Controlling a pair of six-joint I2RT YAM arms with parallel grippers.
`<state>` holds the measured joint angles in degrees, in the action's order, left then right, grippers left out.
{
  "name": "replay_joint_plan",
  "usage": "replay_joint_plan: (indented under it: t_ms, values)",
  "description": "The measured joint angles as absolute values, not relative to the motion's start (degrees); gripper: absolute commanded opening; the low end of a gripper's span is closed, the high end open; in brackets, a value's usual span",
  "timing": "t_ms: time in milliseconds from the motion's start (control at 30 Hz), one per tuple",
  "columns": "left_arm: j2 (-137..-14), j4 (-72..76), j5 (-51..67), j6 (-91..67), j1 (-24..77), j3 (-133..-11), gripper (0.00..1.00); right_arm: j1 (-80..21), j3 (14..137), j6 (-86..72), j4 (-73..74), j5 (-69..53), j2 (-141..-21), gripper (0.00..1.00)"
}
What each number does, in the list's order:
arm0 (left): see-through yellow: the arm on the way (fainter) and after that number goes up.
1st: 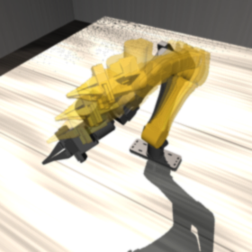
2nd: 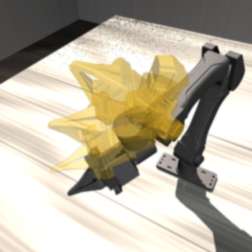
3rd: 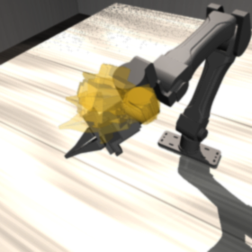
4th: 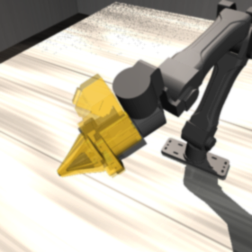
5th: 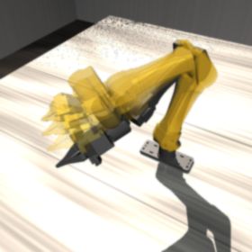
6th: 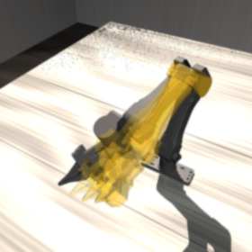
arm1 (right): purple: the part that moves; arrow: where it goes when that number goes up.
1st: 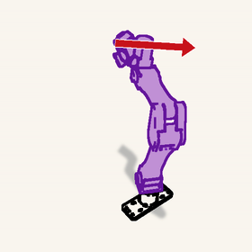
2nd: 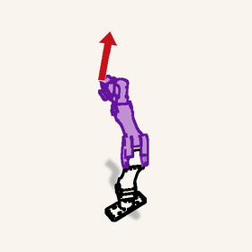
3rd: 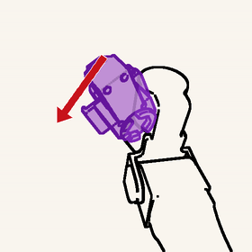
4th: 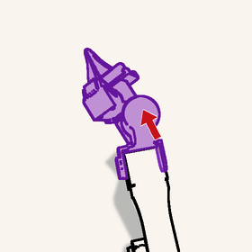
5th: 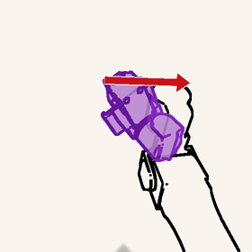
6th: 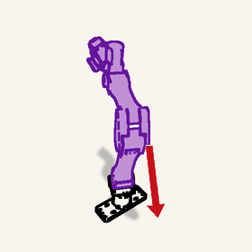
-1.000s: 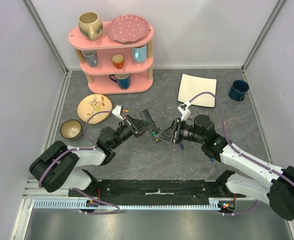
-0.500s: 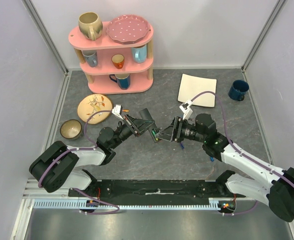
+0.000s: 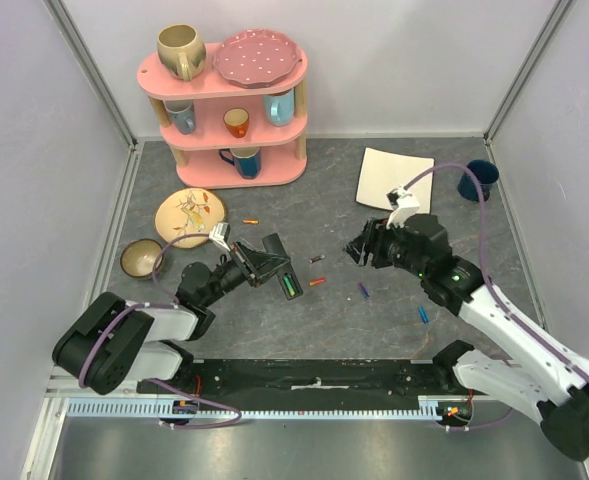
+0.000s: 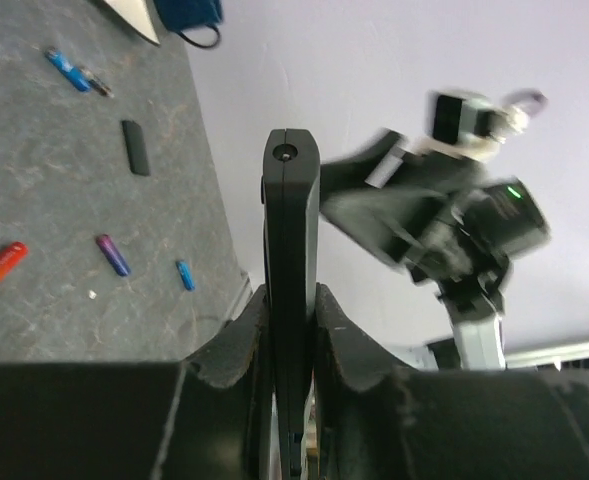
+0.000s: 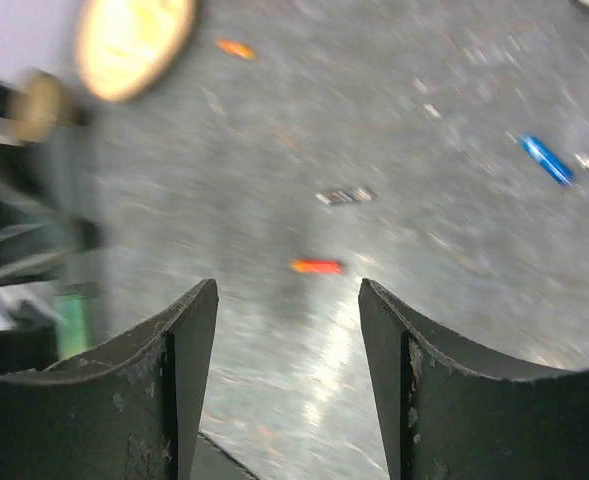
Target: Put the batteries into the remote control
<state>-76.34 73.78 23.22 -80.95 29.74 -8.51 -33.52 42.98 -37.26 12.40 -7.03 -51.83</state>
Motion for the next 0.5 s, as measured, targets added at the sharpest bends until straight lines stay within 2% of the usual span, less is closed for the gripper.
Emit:
replay_joint_plan:
  t_ms: [233,500]
  values:
    - [-63.77,71.13,32.49,-80.16,28.99,-7.42,0.02,-33.87,40.75,-29.87,19.25,-1.41,-64.07,0.66]
    - [-41.01,53.21,33.47,-74.13,28.95,-6.13,0.02,-43.42,42.78,-26.48,17.28,2.04,-75.83,0.72]
